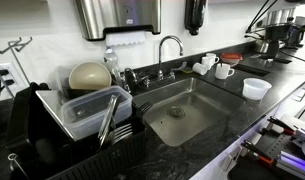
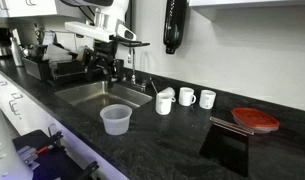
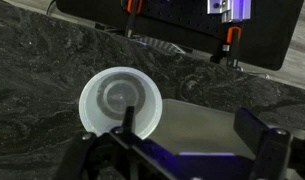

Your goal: Move the spoon from the white cup and put it on the dish rack then put the same cup in the sink

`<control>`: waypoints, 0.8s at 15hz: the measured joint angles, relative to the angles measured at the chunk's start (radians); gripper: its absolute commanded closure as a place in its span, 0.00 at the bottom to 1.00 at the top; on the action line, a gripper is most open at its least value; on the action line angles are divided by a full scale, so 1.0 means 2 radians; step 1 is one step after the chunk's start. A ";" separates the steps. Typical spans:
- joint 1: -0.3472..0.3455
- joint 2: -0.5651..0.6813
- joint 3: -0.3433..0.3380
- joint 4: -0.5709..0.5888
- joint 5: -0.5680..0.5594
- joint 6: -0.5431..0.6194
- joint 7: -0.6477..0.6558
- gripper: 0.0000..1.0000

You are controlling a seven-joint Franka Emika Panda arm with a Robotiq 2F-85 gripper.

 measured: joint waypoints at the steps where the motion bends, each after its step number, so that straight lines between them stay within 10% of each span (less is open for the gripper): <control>1: 0.000 0.000 0.000 0.000 0.000 0.000 0.000 0.00; 6: 0.000 0.005 0.002 0.003 0.000 0.037 0.002 0.00; 12: 0.000 0.071 0.031 0.022 -0.044 0.213 0.045 0.00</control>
